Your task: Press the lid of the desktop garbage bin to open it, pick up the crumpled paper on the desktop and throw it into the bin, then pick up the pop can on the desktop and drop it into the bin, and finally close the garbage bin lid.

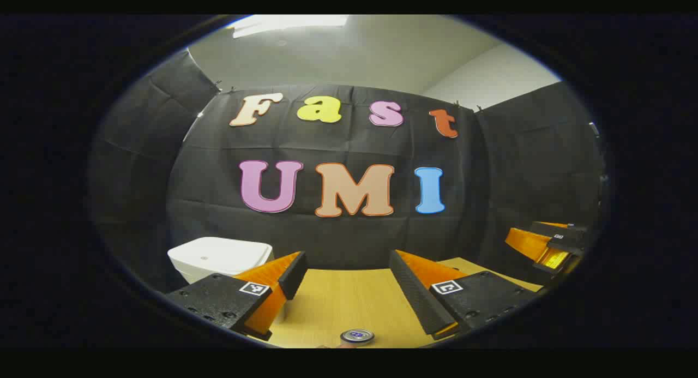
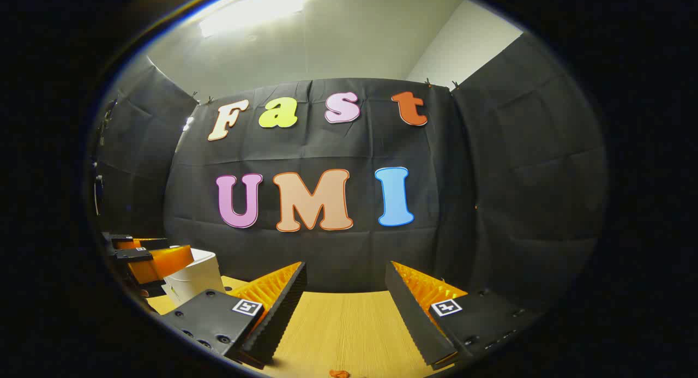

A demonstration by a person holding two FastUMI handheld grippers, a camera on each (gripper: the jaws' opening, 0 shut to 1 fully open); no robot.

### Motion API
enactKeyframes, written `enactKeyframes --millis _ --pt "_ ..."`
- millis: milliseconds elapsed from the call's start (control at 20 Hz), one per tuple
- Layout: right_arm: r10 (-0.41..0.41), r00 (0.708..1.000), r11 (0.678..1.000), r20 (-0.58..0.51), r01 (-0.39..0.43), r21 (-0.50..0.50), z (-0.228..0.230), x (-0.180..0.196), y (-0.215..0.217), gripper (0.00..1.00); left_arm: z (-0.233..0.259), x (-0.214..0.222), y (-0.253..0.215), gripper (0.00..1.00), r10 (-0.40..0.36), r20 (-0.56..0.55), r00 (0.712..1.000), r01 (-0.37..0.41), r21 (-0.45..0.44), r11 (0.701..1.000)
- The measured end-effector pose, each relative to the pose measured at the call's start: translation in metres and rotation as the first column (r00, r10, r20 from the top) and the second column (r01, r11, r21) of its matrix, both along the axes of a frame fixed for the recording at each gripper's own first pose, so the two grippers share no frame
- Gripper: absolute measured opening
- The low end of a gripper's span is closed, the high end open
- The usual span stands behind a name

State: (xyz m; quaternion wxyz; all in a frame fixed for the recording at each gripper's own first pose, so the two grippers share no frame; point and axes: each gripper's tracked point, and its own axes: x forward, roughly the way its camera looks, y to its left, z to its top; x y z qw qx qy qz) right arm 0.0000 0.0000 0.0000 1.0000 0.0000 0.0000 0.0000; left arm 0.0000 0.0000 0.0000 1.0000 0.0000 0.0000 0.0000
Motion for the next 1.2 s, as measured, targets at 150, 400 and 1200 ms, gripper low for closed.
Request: enactKeyframes --millis 150,400,1200 --pt "0.013 1.0 1.0 0.009 -0.012 -0.021 0.002 0.0 0.003 0.96 -0.002 0.001 -0.004 0.94 -0.007 -0.005 1.0 0.007 -0.009 1.0" --pt "0.04 0.999 0.998 0.033 -0.039 -0.044 0.011 0.001 0.011 0.96 0.007 -0.001 -0.002 0.92 0.005 0.017 1.0 -0.005 0.012 1.0" --pt "0.067 0.996 0.997 0.054 -0.065 -0.042 0.013 0.0 0.013 0.96 0.006 -0.011 -0.006 0.9 0.027 0.026 0.999 -0.028 0.031 0.999"
